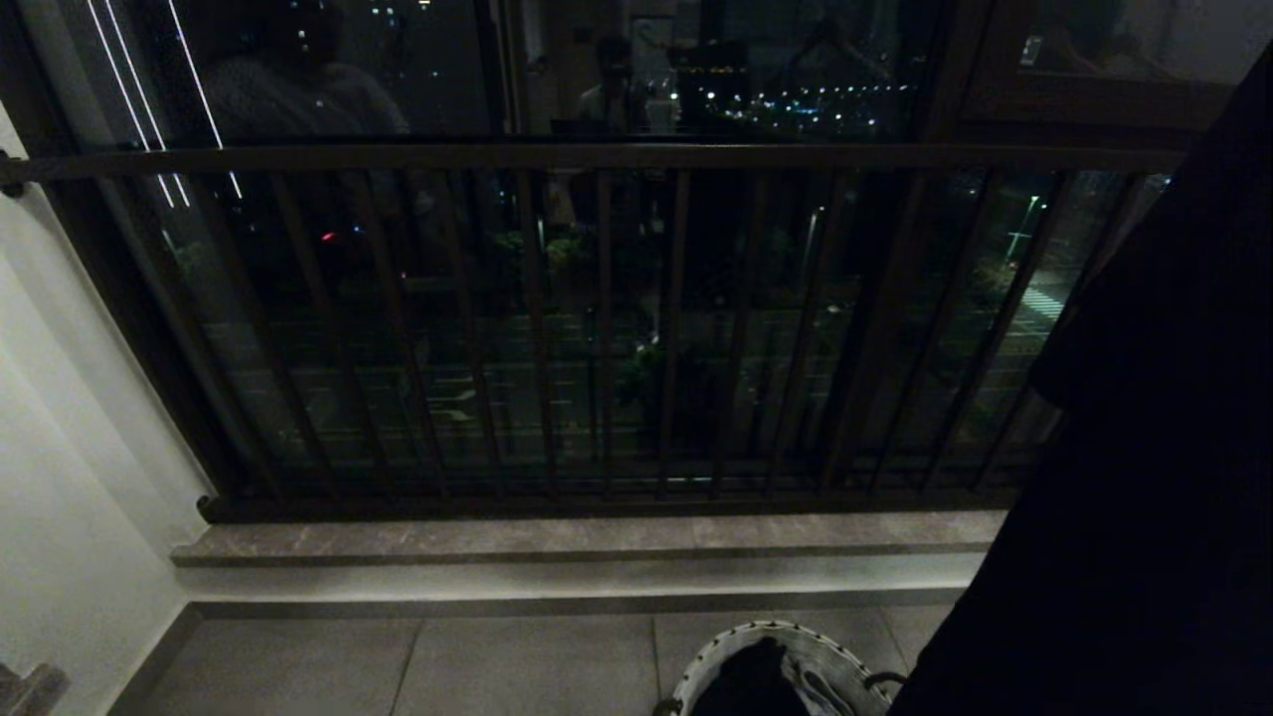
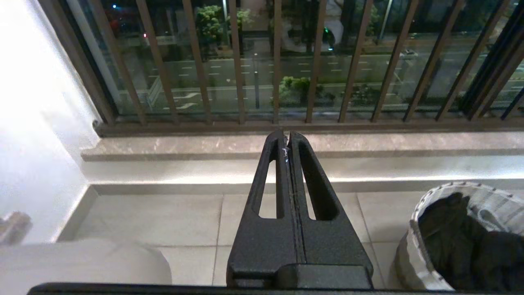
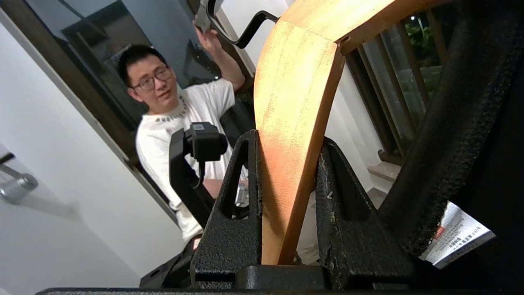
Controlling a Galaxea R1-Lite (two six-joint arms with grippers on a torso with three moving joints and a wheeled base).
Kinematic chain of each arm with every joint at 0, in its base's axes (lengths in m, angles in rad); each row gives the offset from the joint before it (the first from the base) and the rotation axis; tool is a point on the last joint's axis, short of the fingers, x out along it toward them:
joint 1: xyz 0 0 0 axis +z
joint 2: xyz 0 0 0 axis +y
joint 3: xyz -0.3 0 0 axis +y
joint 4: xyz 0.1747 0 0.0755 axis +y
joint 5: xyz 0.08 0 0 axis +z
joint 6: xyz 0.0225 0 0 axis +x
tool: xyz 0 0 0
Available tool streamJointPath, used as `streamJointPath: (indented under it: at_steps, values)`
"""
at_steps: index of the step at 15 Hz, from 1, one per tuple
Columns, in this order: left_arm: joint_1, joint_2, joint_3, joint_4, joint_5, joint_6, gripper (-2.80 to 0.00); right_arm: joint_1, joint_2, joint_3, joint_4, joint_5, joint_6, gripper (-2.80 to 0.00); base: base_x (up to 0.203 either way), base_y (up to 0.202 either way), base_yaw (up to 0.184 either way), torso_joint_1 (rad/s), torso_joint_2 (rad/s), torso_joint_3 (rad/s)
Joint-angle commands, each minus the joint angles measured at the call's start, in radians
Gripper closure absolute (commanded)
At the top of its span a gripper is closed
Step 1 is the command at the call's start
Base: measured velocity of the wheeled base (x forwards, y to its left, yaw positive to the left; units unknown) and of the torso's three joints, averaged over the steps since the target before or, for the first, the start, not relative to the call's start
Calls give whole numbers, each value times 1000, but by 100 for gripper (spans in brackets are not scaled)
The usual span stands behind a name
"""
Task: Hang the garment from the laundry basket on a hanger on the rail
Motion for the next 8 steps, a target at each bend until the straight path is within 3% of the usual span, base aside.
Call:
streamJointPath:
  at_steps: [1, 8]
  values:
    - [0, 1, 2, 0, 0, 0, 0, 0, 0, 2, -3, 6, 5, 0, 0, 0, 0, 214, -535, -325]
    - [0, 1, 2, 0, 0, 0, 0, -1, -2, 13, -3, 6, 1, 0, 0, 0, 0, 239, -569, -334]
